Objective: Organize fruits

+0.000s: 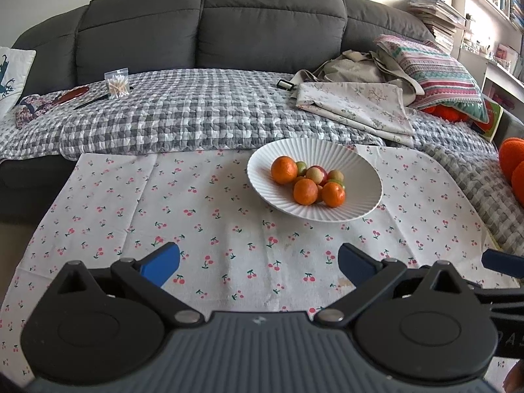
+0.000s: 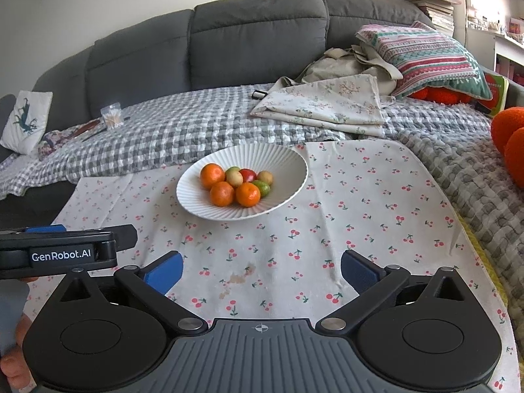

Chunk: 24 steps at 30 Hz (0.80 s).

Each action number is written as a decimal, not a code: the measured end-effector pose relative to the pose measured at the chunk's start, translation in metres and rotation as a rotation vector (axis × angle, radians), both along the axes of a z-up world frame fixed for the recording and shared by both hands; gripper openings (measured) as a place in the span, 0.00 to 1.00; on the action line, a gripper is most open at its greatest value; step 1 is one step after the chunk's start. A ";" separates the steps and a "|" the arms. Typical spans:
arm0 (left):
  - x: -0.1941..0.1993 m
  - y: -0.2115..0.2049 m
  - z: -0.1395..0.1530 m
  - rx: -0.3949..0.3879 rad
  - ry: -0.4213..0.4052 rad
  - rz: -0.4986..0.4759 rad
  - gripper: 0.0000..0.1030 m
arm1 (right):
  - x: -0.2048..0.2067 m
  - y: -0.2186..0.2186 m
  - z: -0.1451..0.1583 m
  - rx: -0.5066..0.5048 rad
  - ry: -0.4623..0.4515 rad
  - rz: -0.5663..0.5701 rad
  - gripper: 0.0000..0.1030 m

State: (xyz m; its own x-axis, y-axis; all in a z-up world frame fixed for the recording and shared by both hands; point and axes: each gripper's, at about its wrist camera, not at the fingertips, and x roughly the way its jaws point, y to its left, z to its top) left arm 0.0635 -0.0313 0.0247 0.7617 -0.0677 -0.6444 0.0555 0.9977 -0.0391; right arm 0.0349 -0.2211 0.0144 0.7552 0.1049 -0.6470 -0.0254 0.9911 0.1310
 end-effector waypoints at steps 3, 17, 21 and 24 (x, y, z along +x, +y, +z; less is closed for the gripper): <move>0.000 0.000 0.000 -0.002 -0.002 -0.007 0.99 | 0.000 0.000 0.000 -0.001 0.000 0.001 1.00; 0.000 0.000 -0.001 -0.004 0.000 -0.008 0.99 | 0.000 -0.001 -0.001 -0.001 0.001 0.000 1.00; -0.001 -0.001 -0.002 -0.001 -0.004 -0.007 0.99 | 0.000 -0.001 -0.001 -0.002 0.001 0.000 1.00; -0.001 -0.001 -0.001 -0.001 -0.006 -0.007 0.99 | 0.000 -0.001 -0.001 0.000 0.002 -0.001 1.00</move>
State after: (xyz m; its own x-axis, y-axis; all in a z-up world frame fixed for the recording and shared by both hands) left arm 0.0628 -0.0321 0.0233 0.7649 -0.0737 -0.6399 0.0625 0.9972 -0.0401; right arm 0.0348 -0.2225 0.0139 0.7541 0.1042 -0.6484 -0.0246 0.9911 0.1307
